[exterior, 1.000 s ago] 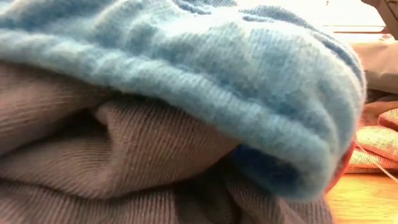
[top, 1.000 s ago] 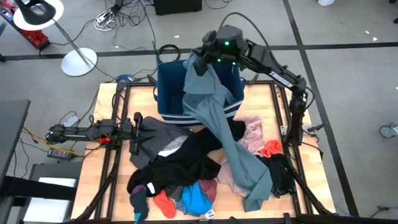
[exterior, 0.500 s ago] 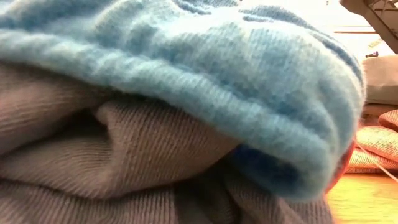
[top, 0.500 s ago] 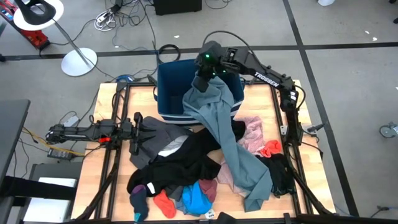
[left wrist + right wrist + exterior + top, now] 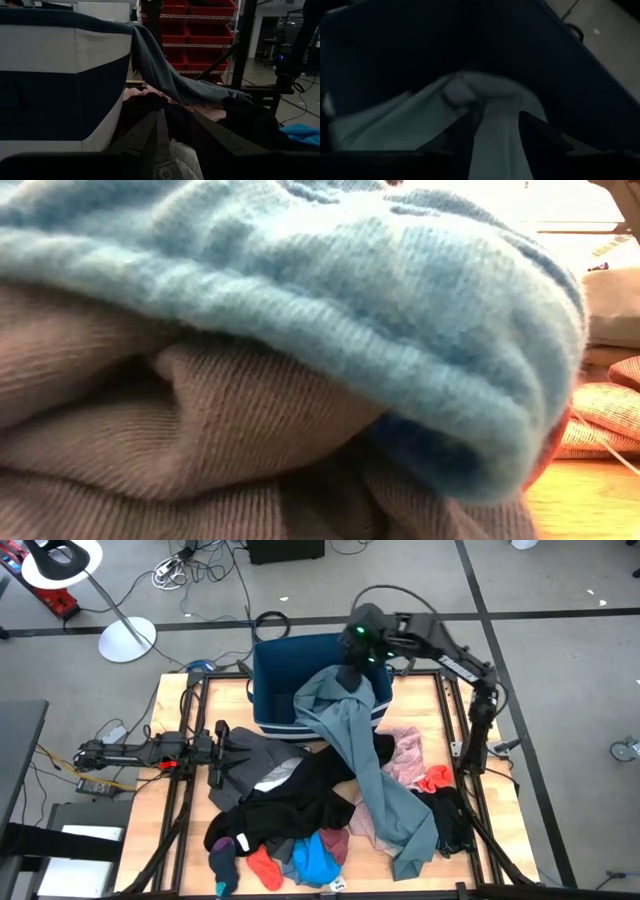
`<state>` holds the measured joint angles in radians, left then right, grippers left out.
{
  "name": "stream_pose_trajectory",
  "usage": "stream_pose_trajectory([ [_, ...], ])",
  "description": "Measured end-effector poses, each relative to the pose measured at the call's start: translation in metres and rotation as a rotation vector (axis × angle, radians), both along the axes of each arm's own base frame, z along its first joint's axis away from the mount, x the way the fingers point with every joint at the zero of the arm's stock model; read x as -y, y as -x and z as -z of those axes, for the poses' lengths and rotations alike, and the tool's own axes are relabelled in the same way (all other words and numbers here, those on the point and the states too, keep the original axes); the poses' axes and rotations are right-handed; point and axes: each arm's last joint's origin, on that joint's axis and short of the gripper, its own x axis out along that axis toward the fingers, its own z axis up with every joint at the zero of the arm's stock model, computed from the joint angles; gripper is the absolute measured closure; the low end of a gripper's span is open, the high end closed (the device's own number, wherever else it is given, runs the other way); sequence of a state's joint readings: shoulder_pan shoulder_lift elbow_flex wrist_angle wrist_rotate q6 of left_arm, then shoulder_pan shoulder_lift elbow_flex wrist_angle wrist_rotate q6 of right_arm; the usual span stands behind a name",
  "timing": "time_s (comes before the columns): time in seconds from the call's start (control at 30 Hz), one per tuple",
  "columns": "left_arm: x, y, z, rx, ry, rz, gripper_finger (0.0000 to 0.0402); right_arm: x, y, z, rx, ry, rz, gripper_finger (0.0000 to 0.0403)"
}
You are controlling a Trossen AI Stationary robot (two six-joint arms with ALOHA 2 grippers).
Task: Sort clothes
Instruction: Put the blue pants into the laundry bin
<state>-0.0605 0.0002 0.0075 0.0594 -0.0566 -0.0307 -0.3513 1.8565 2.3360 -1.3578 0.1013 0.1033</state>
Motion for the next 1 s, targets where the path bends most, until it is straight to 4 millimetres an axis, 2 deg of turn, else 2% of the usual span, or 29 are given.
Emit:
stream_pose_trajectory([
  [0.27, 0.0, 0.0, 0.0, 0.0, 0.0, 0.0, 0.0277, -0.077, 0.039, -0.021, -0.068, -0.077, -0.053, 0.0249],
  [0.5, 0.0, 0.0, 0.0, 0.001, 0.0, 0.0, 0.0277, -0.135, 0.05, -0.023, -0.043, -0.112, -0.117, 0.0249],
  [0.73, 0.0, 0.0, 0.0, 0.001, 0.0, 0.0, 0.0277, -0.186, 0.047, 0.002, -0.127, -0.101, -0.159, 0.025],
  [1.0, 0.0, 0.0, 0.0, 0.0, 0.0, 0.001, 0.0277, -0.234, 0.05, 0.056, -0.277, -0.121, -0.067, 0.025],
])
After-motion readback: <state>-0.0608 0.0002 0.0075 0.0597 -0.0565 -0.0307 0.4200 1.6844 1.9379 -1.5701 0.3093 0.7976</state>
